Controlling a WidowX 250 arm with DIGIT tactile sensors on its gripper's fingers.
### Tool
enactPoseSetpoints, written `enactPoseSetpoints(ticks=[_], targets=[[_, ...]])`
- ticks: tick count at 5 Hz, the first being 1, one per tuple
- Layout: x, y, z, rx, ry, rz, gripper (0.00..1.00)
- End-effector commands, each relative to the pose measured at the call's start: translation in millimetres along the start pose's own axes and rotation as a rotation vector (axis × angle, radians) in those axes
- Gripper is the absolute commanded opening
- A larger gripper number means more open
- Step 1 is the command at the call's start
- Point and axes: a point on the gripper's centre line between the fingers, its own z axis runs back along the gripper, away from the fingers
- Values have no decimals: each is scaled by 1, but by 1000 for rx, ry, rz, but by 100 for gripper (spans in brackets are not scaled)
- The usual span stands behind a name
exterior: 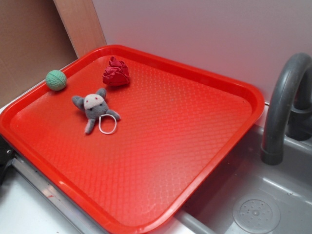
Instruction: Grab the green ball.
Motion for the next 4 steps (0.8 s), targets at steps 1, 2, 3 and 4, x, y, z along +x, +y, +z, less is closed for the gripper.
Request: enactPoseSetpoints(ticks=[1, 2, 3, 4], targets=[[0, 0, 0, 0, 0, 0, 100], [4, 0, -3, -12, 24, 28, 100], [17, -1, -9, 106, 113, 267, 100], [34, 8, -18, 106, 188, 517, 100]])
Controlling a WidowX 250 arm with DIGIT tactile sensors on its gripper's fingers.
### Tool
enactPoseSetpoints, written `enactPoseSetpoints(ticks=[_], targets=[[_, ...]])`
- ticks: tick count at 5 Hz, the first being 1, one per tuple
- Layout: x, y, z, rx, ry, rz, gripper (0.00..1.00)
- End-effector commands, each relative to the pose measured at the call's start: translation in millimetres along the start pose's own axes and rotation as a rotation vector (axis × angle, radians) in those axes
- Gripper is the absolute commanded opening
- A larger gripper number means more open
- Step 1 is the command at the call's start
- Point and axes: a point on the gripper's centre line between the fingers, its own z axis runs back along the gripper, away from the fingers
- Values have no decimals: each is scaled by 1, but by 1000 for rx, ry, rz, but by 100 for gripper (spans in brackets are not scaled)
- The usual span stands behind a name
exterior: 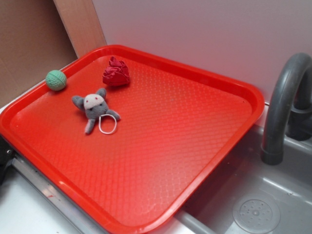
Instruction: Grab the green ball.
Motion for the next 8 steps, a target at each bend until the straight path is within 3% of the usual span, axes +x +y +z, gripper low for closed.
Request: enactPoseSetpoints(ticks=[1, 2, 3, 4, 5, 8], targets=[[47, 24, -15, -82, 107, 486, 100], [63, 36, -26, -131, 53, 735, 100], [72, 42, -42, -216, -4, 980, 100], [82, 43, -57, -198, -66, 1230, 100], [96, 49, -83, -134, -192, 1366, 100], [121, 74, -159, 156, -347, 1381, 100]])
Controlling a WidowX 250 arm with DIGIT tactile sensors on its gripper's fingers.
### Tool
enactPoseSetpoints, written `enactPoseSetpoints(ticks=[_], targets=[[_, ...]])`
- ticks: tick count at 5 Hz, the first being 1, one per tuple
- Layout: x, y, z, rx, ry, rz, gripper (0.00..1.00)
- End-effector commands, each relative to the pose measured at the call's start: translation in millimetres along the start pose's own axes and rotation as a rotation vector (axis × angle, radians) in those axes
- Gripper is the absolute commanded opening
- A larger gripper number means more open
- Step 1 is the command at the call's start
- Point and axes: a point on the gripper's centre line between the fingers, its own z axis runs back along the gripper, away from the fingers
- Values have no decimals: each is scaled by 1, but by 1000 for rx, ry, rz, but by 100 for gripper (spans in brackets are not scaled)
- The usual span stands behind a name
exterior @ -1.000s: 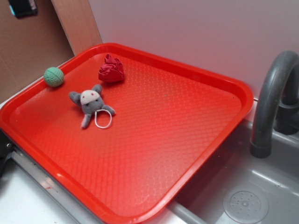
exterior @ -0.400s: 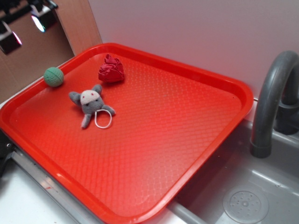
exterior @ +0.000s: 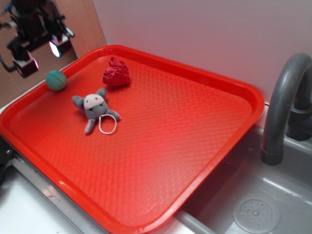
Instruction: Grab the green ball.
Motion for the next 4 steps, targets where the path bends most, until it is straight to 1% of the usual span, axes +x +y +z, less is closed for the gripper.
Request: enactPoseSetpoints(ticks=[1, 2, 3, 4], targets=[[12, 0, -27, 20, -95, 15, 100], [3, -9, -31, 40, -120, -47, 100], [-2, -11, -27, 22, -138, -71, 0], [-6, -11, -16, 1, -132, -108, 0]])
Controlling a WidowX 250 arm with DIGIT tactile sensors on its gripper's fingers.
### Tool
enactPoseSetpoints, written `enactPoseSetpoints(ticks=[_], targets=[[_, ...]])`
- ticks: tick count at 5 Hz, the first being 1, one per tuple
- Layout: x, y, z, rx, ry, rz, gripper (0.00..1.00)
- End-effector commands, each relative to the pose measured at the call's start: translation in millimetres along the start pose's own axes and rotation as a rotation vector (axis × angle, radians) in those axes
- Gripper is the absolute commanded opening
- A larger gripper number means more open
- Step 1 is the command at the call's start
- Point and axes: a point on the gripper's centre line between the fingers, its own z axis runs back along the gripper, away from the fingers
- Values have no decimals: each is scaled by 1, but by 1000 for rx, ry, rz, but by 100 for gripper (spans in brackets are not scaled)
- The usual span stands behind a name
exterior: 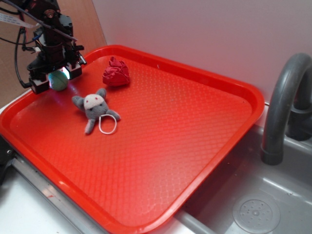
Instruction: Grab the green ball.
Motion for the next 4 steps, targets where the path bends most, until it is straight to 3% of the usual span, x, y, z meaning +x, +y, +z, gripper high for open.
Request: enactPoseSetpoints(ticks=[1, 2, 3, 4], targets=[[13, 0, 78, -167, 77, -101, 0], [10, -3, 138, -292, 243, -304, 0], [13, 15, 192, -428, 317, -527, 0], [11, 32, 222, -493, 320, -771, 0]])
